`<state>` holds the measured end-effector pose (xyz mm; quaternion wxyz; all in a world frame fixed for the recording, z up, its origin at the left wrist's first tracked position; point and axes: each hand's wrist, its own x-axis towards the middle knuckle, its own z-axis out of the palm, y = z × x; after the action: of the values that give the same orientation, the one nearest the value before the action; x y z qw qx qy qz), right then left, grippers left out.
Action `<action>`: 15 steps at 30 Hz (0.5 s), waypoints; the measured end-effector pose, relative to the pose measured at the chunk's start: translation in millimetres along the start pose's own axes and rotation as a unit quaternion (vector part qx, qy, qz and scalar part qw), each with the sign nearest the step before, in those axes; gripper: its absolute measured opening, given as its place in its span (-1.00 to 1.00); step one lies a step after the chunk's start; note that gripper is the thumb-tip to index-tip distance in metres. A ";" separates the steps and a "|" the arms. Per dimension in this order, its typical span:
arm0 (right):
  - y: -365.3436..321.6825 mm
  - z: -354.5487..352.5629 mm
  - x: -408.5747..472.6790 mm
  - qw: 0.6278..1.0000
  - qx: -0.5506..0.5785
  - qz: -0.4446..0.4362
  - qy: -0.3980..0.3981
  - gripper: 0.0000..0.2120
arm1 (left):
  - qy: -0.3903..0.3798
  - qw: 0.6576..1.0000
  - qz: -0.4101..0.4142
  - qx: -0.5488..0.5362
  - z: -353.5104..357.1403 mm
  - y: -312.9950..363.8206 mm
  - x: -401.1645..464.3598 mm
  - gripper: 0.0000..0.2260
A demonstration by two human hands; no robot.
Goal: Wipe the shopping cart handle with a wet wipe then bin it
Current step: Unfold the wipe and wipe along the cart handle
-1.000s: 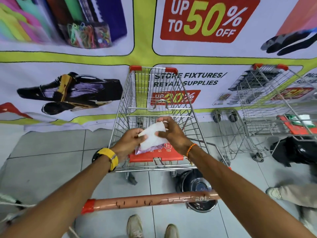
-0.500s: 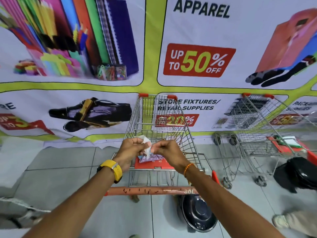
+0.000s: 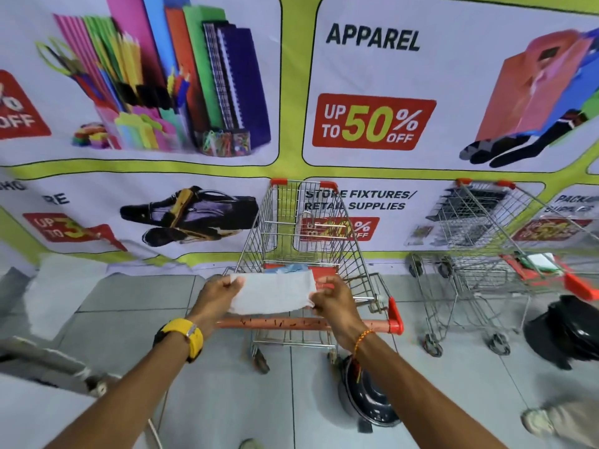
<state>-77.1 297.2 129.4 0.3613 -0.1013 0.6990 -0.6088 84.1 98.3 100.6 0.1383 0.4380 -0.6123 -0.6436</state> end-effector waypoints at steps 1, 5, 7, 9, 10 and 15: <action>8.0 -2.0 -1.8 0.999 -0.029 -0.011 0.006 -0.72 | 0.029 0.999 0.010 0.040 -4.6 -9.8 -1.5 -0.77; 37.5 -1.9 -9.2 0.980 -0.181 -0.086 0.007 -0.77 | 0.082 0.973 0.067 0.206 -10.6 -34.9 -13.7 -0.77; 45.2 0.5 -5.2 0.965 -0.238 -0.108 0.022 -0.75 | 0.086 0.962 0.094 0.242 -9.2 -41.9 -11.5 -0.70; 50.3 2.8 -2.0 0.944 -0.299 -0.131 0.040 -0.68 | 0.091 0.953 0.105 0.268 -5.7 -42.1 -9.2 -0.74; 52.9 4.4 0.6 0.934 -0.324 -0.139 0.048 -0.65 | 0.093 0.951 0.106 0.275 -4.8 -41.1 -6.9 -0.75; 56.6 8.6 4.8 0.903 -0.393 -0.164 0.056 -0.75 | 0.095 0.941 0.112 0.305 -7.4 -40.3 8.2 -0.72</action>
<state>-58.3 301.3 75.3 0.1475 -0.3135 0.8742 -0.3401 99.1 96.1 61.7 0.1263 0.4468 -0.8085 -0.3616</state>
